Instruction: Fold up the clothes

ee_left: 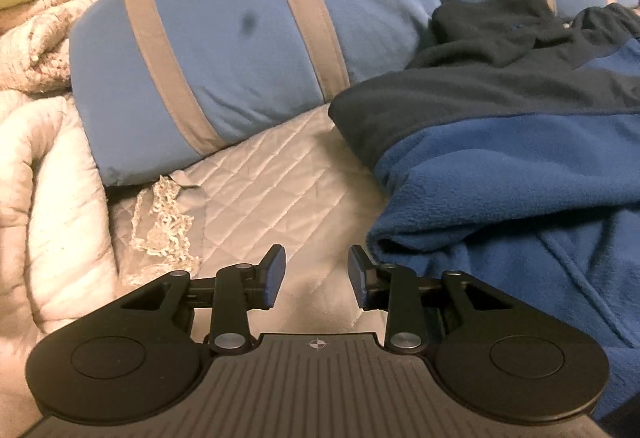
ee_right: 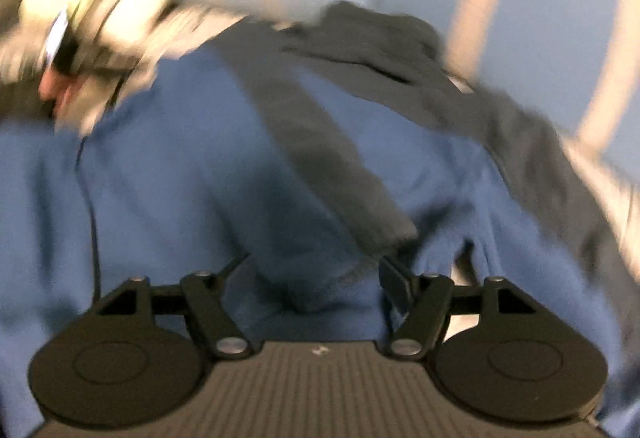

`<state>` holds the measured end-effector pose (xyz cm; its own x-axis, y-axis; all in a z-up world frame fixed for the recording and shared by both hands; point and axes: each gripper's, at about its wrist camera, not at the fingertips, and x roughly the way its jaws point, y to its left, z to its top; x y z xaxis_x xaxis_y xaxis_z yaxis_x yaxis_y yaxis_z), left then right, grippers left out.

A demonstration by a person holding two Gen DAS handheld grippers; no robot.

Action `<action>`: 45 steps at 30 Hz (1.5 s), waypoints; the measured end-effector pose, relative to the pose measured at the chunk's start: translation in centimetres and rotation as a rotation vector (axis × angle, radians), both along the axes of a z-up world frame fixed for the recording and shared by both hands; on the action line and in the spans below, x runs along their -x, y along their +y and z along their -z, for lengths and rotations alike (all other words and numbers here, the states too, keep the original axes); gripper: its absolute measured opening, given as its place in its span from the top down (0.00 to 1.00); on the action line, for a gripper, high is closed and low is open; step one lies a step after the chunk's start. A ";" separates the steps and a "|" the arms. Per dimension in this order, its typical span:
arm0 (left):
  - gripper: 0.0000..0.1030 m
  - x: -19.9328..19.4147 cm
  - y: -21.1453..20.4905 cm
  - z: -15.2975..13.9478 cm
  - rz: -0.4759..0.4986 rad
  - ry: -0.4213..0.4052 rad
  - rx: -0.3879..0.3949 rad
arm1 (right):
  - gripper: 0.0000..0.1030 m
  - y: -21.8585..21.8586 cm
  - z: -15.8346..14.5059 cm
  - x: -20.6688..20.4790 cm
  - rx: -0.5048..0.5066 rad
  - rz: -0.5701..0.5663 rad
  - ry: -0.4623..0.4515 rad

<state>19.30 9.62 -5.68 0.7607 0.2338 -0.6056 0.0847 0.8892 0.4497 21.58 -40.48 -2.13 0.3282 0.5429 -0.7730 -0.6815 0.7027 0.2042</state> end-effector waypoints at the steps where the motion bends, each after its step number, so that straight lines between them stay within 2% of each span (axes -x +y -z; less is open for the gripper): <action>1: 0.66 0.4 -0.1 -0.4 0.008 -0.009 0.003 | 0.26 -0.5 0.5 -0.6 -0.043 0.040 0.039; 4: 0.63 1.5 -0.1 -1.5 0.020 -0.037 0.018 | 0.29 -1.3 2.5 -2.5 -0.156 0.163 0.157; 6: 0.59 1.9 0.0 -2.1 0.024 -0.052 0.034 | 0.35 -1.3 3.9 -3.2 -0.199 0.224 0.192; 9: 0.58 2.5 0.2 -2.8 0.022 -0.065 0.049 | 0.51 -1.2 5.4 -4.0 -0.244 0.275 0.230; 10: 0.58 2.6 0.3 -3.0 0.020 -0.068 0.053 | 0.64 -1.0 5.7 -4.1 -0.251 0.280 0.237; 11: 0.58 2.8 0.3 -3.1 0.017 -0.069 0.056 | 0.75 -0.6 5.9 -4.1 -0.243 0.280 0.233; 12: 0.58 2.9 0.4 -3.2 0.014 -0.069 0.060 | 0.76 -0.2 5.8 -4.1 -0.221 0.276 0.218; 14: 0.58 3.0 0.6 -3.3 0.010 -0.070 0.066 | 0.84 0.1 4.9 -3.7 -0.191 0.264 0.175; 20: 0.57 3.0 0.5 -3.2 0.006 -0.070 0.067 | 0.91 0.0 0.6 -2.7 -0.129 0.232 0.049; 24: 0.57 3.1 0.1 -3.2 0.016 -0.073 0.074 | 0.91 0.0 -1.0 -2.3 -0.074 0.223 -0.014; 25: 0.57 3.1 0.0 -3.2 0.021 -0.074 0.074 | 0.91 0.2 -1.1 -2.0 -0.038 0.221 -0.047; 27: 0.57 3.2 -0.3 -3.1 0.030 -0.072 0.070 | 0.91 0.4 -0.6 -1.9 -0.006 0.223 -0.045; 28: 0.57 3.2 -0.4 -3.1 0.033 -0.071 0.066 | 0.84 0.5 -0.2 -2.0 0.005 0.225 -0.035; 29: 0.57 3.2 -0.5 -3.1 0.034 -0.071 0.064 | 0.69 0.6 0.4 -2.0 0.025 0.221 -0.025; 32: 0.57 3.5 -0.5 -3.1 0.037 -0.074 0.069 | 0.46 0.6 1.4 -1.7 0.077 0.220 -0.057; 34: 0.57 3.6 -0.4 -3.1 0.034 -0.074 0.071 | 0.38 -0.7 1.1 -1.9 0.047 0.258 -0.074; 37: 0.57 3.5 -0.3 -3.1 0.024 -0.075 0.074 | 0.38 -2.6 0.7 -2.4 0.007 0.327 -0.082; 41: 0.57 3.3 -0.6 -2.9 0.015 -0.069 0.080 | 0.38 -4.9 1.4 -3.4 -0.042 0.445 -0.043; 45: 0.57 3.3 -1.0 -2.9 0.030 -0.069 0.066 | 0.38 -4.4 2.5 -3.7 0.083 0.442 -0.114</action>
<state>15.98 8.62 -2.80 0.8070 0.1718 -0.5651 0.0826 0.9145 0.3961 25.33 -44.87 -4.60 0.5998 0.2699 -0.7533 -0.3276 0.9417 0.0765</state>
